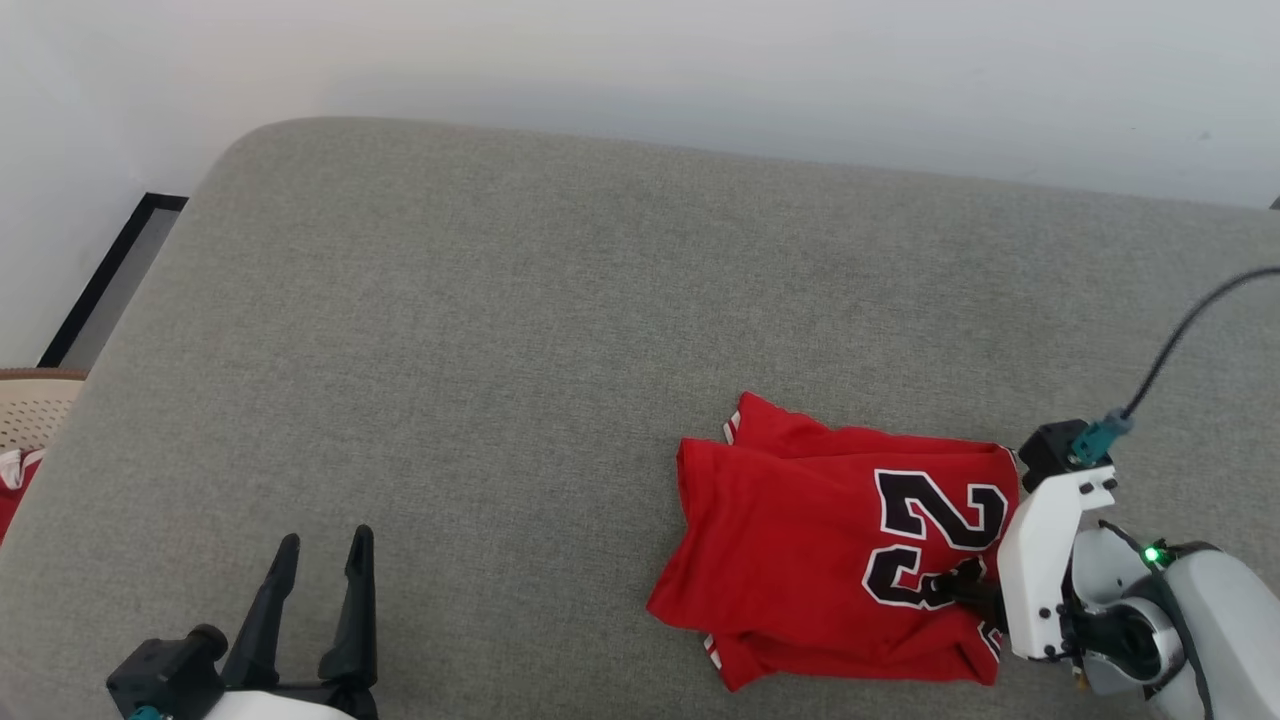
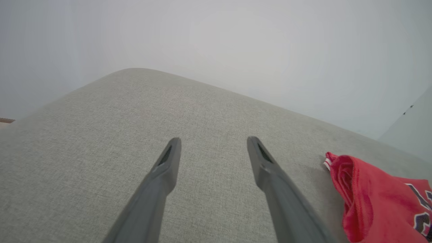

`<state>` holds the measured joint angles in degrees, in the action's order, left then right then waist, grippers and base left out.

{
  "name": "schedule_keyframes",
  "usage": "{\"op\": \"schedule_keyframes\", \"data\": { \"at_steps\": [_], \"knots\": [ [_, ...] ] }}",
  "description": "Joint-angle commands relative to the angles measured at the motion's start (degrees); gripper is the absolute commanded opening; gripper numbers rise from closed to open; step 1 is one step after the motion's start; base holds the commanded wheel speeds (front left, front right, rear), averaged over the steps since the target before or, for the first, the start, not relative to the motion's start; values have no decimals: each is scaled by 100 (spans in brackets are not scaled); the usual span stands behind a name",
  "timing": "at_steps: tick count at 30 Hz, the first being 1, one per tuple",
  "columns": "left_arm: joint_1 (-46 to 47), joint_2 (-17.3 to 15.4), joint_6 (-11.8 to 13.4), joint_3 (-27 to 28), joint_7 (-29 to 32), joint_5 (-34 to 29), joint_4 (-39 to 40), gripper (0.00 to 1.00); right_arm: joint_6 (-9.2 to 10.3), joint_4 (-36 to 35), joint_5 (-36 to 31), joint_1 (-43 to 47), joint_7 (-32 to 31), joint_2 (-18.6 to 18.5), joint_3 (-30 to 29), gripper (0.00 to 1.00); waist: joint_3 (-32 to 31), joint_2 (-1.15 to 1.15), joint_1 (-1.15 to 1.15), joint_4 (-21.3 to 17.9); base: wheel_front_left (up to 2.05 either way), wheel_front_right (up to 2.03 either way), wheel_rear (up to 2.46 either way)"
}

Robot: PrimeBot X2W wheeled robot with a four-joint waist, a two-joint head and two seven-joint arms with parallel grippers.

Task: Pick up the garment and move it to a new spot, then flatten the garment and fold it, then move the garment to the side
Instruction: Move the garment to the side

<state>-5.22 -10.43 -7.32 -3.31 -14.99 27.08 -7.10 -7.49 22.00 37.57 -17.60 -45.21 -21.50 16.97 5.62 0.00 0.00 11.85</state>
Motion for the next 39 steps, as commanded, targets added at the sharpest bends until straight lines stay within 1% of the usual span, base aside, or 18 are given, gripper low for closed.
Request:
{"op": "schedule_keyframes", "data": {
  "at_steps": [1, 6, 7, 8, 9, 18, 25, 33, 39],
  "knots": [
    [76, 13, -15, -22, -24, 6, -15, 100, 0, 126, -6, -3, -197, 48, 64, 100, 25, 0, 0, 34, 0, 0, 0],
    [167, 13, -15, -65, -24, 54, -44, 100, -1, 260, -54, -66, -511, 159, 163, 100, 91, 0, 0, 92, 0, 0, 0],
    [177, 16, -15, -61, -24, 64, -46, 100, -1, 277, -34, -76, -569, 169, 158, 87, 111, 0, 0, 95, 0, 0, 0],
    [187, 20, -15, -57, -24, 61, -51, 100, -1, 280, -16, -86, -629, 176, 165, 32, 124, 0, 0, 97, 0, 0, 0],
    [214, 21, -15, -44, -24, 78, -55, 100, -1, 201, 18, -139, -655, 148, 151, 0, 160, 0, 0, 87, 0, 0, 0],
    [471, -35, -15, -78, -25, 148, -59, 100, 0, -397, 145, -480, -817, -7, -178, 0, 321, 0, 0, -135, 0, 0, 0],
    [824, -101, -15, -221, -24, 144, -45, 100, 0, -841, 63, -765, -884, -280, -313, 0, 540, 0, 0, -438, 0, 0, 0],
    [1311, -213, -15, -507, -24, 65, -18, 100, 0, -1008, -58, -1198, -704, -696, -459, 0, 797, 0, 0, -918, 0, 0, 0],
    [1729, -340, -15, -800, -24, -1, 56, 100, 0, -899, -210, -1526, -478, -1030, -606, 0, 983, 0, 0, -1283, 0, 0, 0]
  ]
}}
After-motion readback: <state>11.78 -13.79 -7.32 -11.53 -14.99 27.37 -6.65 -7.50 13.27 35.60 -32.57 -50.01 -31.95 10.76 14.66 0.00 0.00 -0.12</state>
